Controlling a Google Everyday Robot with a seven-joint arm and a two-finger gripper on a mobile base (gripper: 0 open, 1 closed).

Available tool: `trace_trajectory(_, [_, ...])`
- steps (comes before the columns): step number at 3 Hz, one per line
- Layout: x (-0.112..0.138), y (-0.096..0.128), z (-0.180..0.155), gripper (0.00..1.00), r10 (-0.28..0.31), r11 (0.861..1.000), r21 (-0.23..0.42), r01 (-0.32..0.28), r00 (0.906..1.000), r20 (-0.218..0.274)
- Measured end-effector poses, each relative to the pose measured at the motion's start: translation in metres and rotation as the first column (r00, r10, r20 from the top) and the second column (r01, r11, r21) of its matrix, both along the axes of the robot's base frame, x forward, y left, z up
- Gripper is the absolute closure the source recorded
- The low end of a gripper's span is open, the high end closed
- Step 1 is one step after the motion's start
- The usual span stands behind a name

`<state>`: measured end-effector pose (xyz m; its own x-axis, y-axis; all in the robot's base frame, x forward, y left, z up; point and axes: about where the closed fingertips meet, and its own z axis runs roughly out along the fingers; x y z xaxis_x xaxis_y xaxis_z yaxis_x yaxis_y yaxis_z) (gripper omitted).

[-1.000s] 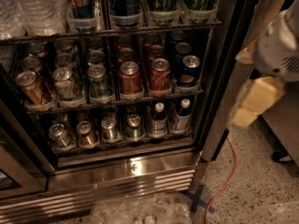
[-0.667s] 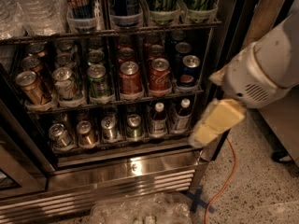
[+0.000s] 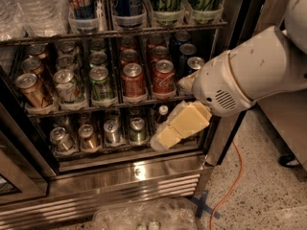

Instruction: Pick 7up can from middle shelf of fridge

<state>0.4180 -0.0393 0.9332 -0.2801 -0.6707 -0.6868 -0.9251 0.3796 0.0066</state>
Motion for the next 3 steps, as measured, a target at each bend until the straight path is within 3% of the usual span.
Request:
trace_trajectory(1, [0.000,0.000,0.000,0.00,0.000,1.000,0.000,0.000,1.0000,0.000])
trace_trajectory(2, [-0.001,0.026,-0.003,0.00,0.004,0.999,0.051,-0.005,0.9998,0.019])
trace_trajectory(3, [-0.019,0.087,-0.012,0.00,-0.041,0.987,0.155,0.041,0.9992,-0.002])
